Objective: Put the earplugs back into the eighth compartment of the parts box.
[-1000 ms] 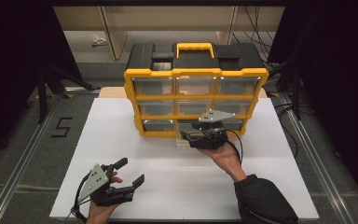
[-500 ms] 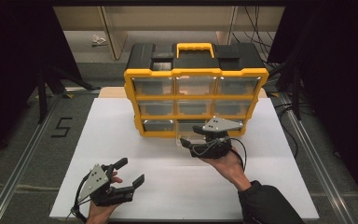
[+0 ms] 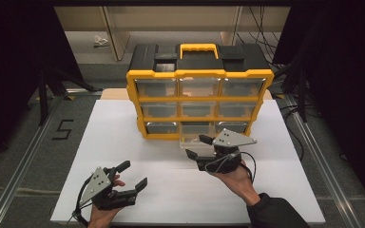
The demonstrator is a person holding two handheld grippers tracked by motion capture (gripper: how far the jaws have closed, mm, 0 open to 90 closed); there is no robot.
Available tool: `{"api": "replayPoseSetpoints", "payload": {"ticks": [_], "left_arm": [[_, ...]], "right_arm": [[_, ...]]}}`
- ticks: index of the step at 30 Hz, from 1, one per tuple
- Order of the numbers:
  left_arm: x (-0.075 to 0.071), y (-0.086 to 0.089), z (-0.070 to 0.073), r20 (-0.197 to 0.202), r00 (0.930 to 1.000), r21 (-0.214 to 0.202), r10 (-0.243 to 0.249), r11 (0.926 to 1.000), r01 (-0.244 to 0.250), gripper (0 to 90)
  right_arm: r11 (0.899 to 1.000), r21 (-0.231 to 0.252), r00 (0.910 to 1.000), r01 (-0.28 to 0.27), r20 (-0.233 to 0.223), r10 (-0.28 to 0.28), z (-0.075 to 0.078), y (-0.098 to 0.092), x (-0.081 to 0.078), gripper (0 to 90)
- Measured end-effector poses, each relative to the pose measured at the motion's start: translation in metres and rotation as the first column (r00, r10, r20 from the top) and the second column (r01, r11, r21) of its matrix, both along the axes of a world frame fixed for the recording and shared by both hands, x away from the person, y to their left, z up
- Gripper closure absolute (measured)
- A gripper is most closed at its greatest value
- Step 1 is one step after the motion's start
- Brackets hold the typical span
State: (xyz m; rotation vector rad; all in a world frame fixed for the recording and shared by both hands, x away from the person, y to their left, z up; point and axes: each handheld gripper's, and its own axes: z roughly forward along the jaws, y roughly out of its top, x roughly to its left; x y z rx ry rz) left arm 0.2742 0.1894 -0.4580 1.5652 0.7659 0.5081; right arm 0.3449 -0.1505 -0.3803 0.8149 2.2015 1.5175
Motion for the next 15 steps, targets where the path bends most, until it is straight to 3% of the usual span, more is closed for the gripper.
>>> {"api": "replayPoseSetpoints", "payload": {"ticks": [15], "left_arm": [[0.000,0.000,0.000,-0.001,1.0000,-0.001,-0.002,1.0000,0.002,15.9]], "right_arm": [[0.999,0.046,0.9995,0.004,0.030,-0.005,-0.005,-0.012,-0.017,32.4]]}}
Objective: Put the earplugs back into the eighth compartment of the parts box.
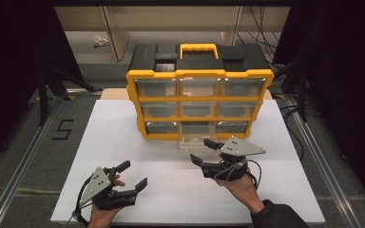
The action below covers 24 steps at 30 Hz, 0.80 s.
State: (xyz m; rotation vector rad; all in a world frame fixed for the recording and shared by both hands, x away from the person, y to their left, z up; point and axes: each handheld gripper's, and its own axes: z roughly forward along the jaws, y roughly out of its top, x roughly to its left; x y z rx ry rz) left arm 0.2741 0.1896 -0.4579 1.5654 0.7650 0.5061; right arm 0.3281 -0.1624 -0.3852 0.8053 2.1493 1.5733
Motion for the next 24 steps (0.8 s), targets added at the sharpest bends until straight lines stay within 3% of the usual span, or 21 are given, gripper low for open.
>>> {"api": "replayPoseSetpoints", "payload": {"ticks": [11,24], "left_arm": [[0.000,0.000,0.000,0.000,1.0000,0.000,-0.001,1.0000,0.001,15.9],[0.000,0.000,0.000,-0.001,1.0000,-0.001,-0.001,1.0000,0.001,15.9]], "right_arm": [[0.999,0.029,0.9999,0.015,0.004,-0.015,-0.006,-0.008,-0.008,26.1],[0.998,0.051,0.9994,0.029,0.016,-0.030,-0.011,-0.016,-0.016,25.6]]}}
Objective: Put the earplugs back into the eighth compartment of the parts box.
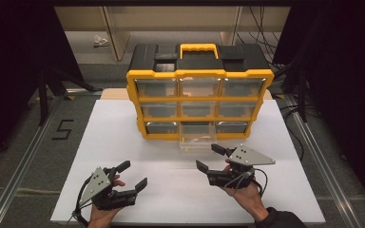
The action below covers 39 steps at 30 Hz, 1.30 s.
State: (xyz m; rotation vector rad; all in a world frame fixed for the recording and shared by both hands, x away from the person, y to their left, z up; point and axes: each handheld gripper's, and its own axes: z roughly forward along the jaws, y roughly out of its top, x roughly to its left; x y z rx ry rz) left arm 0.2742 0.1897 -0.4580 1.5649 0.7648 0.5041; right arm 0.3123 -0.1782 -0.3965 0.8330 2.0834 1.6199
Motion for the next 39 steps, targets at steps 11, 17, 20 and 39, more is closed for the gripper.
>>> {"api": "replayPoseSetpoints", "payload": {"ticks": [11,17,20,39], "left_arm": [[0.000,0.000,0.000,0.000,1.0000,0.001,0.000,1.0000,0.000,15.9],[0.000,0.000,0.000,0.001,1.0000,0.001,-0.002,1.0000,0.002,15.9],[0.000,-0.001,0.000,-0.001,1.0000,-0.001,-0.005,1.0000,0.005,15.9],[-0.001,0.000,-0.001,-0.003,0.9999,-0.002,-0.012,0.9999,0.012,15.8]], "right_arm": [[0.999,0.010,0.9994,0.034,0.006,-0.034,-0.008,-0.011,-0.007,25.2],[0.999,0.017,0.9988,0.049,0.004,-0.049,-0.014,-0.018,-0.014,23.8],[0.998,0.023,0.9986,0.053,0.006,-0.053,-0.017,-0.022,-0.017,22.9],[0.996,0.024,0.9966,0.082,-0.008,-0.082,-0.029,-0.035,-0.032,21.3]]}}
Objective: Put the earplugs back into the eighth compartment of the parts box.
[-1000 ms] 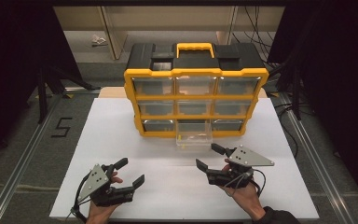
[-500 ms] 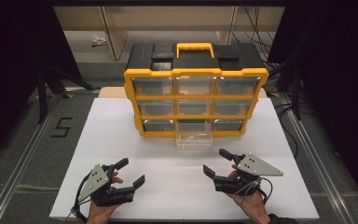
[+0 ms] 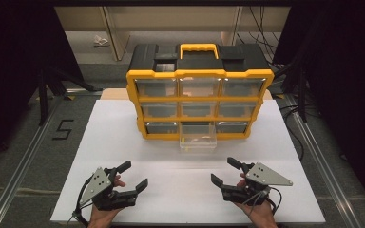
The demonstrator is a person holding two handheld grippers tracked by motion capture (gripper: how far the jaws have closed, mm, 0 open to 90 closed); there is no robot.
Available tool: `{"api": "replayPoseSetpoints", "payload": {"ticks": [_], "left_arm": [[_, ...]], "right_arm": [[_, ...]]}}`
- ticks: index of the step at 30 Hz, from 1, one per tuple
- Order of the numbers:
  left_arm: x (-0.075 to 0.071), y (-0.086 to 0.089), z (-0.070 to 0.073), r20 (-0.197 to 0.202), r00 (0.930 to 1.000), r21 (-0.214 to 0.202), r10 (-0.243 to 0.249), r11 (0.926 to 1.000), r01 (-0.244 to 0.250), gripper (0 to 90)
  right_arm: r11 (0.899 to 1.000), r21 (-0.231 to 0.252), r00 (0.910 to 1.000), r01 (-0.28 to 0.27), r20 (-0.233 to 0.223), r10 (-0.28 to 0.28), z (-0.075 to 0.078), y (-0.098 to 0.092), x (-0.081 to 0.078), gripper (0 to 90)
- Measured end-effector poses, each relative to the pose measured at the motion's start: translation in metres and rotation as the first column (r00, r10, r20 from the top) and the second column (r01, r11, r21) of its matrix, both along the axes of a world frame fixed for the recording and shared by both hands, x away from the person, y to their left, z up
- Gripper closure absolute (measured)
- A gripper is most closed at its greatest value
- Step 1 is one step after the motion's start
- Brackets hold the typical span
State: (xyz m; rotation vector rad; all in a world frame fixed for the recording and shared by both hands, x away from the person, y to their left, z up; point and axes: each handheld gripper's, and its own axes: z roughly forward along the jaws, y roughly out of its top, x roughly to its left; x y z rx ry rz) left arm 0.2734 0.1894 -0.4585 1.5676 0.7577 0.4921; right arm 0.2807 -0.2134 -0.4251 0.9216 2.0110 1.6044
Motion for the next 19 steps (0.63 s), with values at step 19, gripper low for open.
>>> {"api": "replayPoseSetpoints", "payload": {"ticks": [19], "left_arm": [[0.0004,0.0001,-0.0002,-0.001,1.0000,0.001,0.002,1.0000,-0.002,15.8]], "right_arm": [[1.000,0.007,0.9996,0.019,0.021,-0.019,-0.0015,-0.0036,-0.0020,21.2]]}}
